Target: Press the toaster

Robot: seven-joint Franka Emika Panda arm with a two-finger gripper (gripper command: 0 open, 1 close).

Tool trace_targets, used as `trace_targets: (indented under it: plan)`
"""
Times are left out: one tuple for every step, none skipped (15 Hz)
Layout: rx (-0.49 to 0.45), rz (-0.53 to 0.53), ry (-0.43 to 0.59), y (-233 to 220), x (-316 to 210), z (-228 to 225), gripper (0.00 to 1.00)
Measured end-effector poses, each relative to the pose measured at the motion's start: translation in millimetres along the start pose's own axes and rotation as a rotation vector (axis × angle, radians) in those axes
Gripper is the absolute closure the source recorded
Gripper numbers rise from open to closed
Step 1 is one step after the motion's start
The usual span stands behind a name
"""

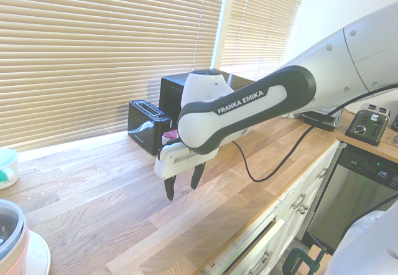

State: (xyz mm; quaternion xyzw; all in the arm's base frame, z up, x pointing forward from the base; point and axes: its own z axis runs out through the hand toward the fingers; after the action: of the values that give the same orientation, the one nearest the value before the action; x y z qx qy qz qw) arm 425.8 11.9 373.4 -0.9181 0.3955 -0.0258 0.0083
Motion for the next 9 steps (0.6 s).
trace_targets:
  plan:
    - [-0.001,0.0,-0.001,0.0,0.1,0.6,0.0]
    - [-0.002,0.0,-0.001,0.0,0.2,1.0,0.0]
    - [-0.002,0.0,-0.001,0.1,0.2,1.2,0.0]
    - [-0.003,-0.001,-0.001,0.2,0.3,1.4,0.0]
    - [-0.004,-0.001,-0.001,0.3,0.4,1.6,0.0]
    - [-0.002,-0.002,0.002,-0.1,0.8,1.7,0.0]
    - [0.006,-0.005,0.011,-1.4,2.0,0.5,0.0]
    - [0.022,-0.005,0.024,-4.2,4.8,-2.7,0.0]
    - [0.042,-0.003,0.041,-9.7,10.0,-8.2,0.0]
